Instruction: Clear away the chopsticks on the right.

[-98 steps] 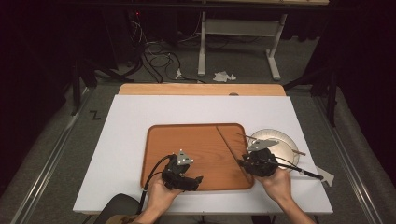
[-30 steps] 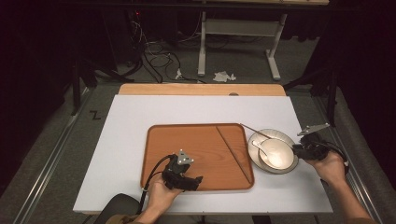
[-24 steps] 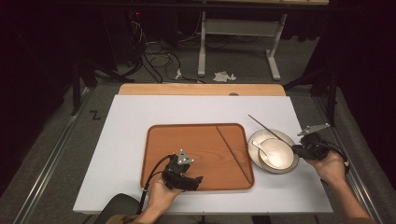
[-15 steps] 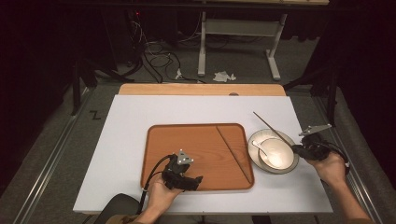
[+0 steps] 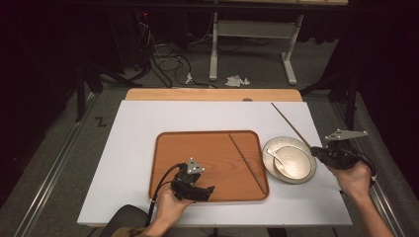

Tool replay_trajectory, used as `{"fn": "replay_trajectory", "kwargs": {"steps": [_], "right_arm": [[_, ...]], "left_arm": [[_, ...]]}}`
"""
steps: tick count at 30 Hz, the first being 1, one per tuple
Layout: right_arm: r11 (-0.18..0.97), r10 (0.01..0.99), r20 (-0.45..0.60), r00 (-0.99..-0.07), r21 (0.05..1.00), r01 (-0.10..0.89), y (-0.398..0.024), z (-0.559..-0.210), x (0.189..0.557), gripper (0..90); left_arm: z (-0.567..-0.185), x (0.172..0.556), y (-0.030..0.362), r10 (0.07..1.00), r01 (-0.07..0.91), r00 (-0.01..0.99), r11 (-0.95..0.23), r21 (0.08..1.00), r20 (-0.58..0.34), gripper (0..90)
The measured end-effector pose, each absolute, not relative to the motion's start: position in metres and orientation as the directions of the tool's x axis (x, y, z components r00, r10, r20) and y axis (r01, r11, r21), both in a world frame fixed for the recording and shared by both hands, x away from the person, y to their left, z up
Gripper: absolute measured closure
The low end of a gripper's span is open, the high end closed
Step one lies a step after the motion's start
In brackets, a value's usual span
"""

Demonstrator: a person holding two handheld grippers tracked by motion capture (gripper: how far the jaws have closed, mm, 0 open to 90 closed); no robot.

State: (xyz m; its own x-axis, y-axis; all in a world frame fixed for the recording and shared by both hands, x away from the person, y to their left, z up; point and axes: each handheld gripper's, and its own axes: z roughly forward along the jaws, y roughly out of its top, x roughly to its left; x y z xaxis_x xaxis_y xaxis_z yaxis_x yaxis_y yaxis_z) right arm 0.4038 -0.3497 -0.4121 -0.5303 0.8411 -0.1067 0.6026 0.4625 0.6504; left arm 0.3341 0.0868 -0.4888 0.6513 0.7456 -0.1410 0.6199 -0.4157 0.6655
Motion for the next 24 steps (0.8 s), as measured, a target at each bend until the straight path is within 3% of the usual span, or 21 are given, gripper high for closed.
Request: {"fn": "replay_trajectory", "kwargs": {"steps": [12,24], "right_arm": [[0.487,0.805,-0.093,-0.586,0.669,0.562,-0.306,-0.393,0.369,85.0],[0.541,0.734,-0.060,-0.677,0.655,0.528,-0.256,-0.405,0.346,84.9]], "left_arm": [[-0.488,0.334,0.086,0.744,0.619,0.652,-0.415,0.666,-0.143,24.8],[-0.487,0.334,0.087,0.739,0.617,0.658,-0.420,0.666,-0.143,24.8]]}}
